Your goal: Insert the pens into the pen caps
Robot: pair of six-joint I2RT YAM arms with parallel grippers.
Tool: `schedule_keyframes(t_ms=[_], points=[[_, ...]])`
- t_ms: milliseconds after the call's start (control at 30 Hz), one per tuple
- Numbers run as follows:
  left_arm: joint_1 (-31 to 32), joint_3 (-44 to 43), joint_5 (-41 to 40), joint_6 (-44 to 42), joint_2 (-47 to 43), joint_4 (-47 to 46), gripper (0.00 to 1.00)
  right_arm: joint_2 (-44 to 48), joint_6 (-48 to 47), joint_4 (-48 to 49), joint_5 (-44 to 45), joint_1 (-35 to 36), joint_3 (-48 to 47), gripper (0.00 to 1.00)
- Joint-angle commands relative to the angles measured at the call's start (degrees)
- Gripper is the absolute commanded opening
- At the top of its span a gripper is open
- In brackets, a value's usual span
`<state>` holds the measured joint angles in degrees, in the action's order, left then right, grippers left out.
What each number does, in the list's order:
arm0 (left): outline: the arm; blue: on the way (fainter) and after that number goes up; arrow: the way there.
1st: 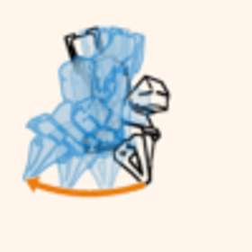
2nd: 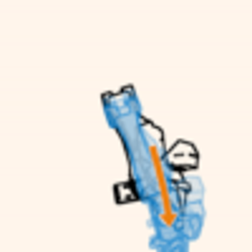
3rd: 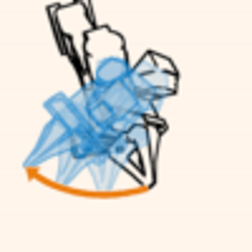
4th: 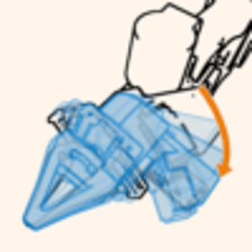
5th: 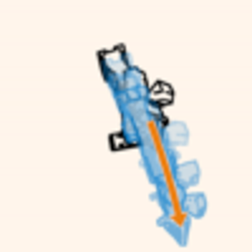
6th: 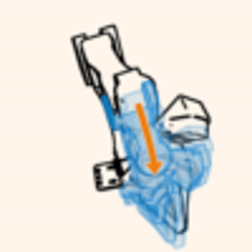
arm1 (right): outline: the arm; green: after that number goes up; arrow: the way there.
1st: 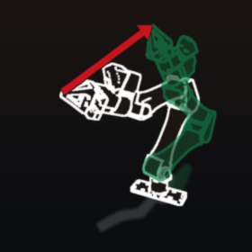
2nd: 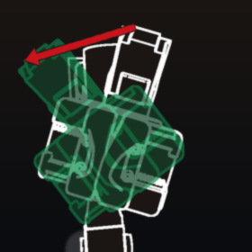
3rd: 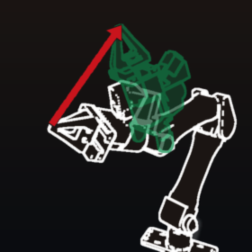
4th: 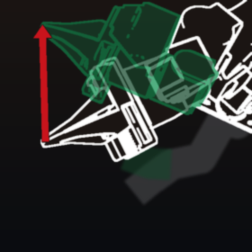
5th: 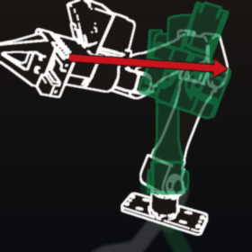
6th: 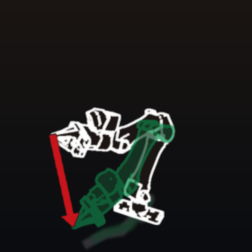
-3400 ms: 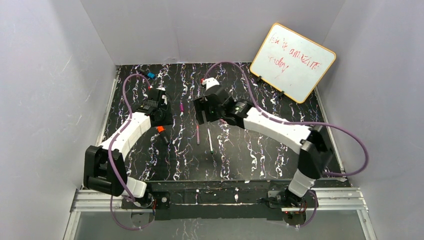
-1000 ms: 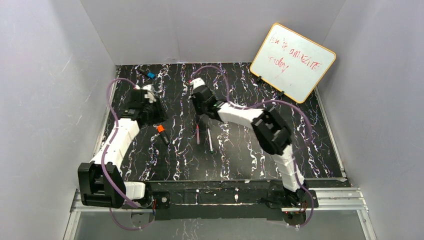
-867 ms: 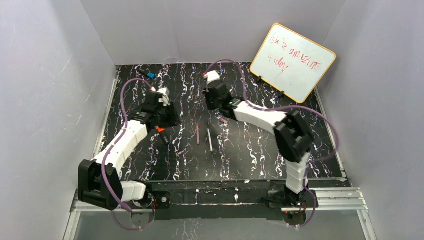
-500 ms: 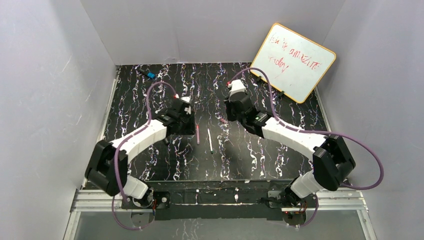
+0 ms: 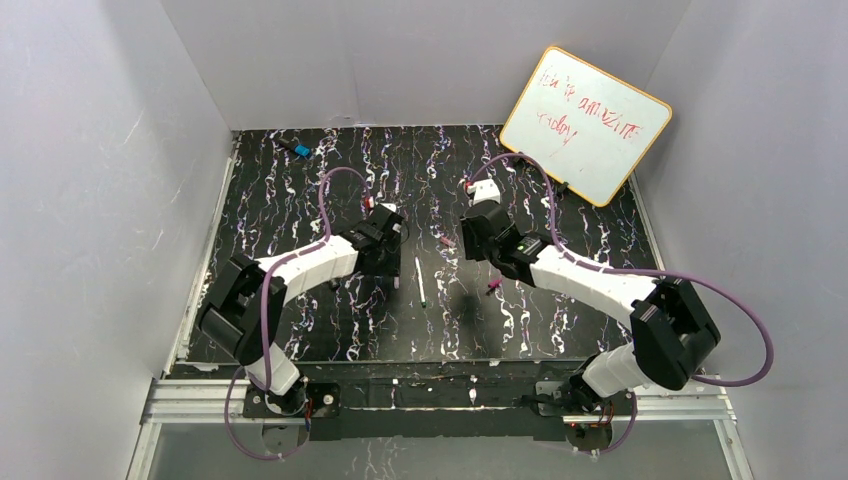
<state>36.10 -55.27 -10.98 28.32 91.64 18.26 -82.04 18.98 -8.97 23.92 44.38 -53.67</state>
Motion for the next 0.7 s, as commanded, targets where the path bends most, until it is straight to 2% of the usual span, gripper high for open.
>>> schedule_keyframes(t_ms=[0, 100, 367, 433, 500, 567, 667], points=[[0.96, -1.9, 0.22, 0.92, 0.94, -1.11, 0.4, 3.03, 1.49, 0.72, 1.85, -0.35, 0.93, 0.47], [2.29, -2.17, 0.94, 1.45, 2.18, -1.91, 0.39, 3.2, 1.42, -0.19, 3.66, -0.4, 1.07, 0.55], [3.61, -1.05, -0.62, 2.48, 5.02, -1.78, 0.38, 5.86, 1.84, -0.78, 3.45, -0.57, 3.1, 0.57], [3.61, -0.82, -0.95, 2.7, 5.25, -1.68, 0.29, 6.77, 1.85, -1.08, 3.76, -0.69, 3.44, 0.57], [3.63, -0.71, -1.12, 2.92, 5.72, -1.64, 0.11, 7.31, 2.19, -2.02, 4.8, -0.84, 3.33, 0.57], [3.62, -0.73, -1.15, 2.97, 6.23, -1.54, 0.0, 7.55, 3.54, -4.45, 5.68, -1.07, 2.78, 0.57], [3.62, -0.95, -0.95, 2.93, 6.96, -1.51, 0.0, 8.74, 5.11, -5.85, 5.08, -1.06, 3.39, 0.57]])
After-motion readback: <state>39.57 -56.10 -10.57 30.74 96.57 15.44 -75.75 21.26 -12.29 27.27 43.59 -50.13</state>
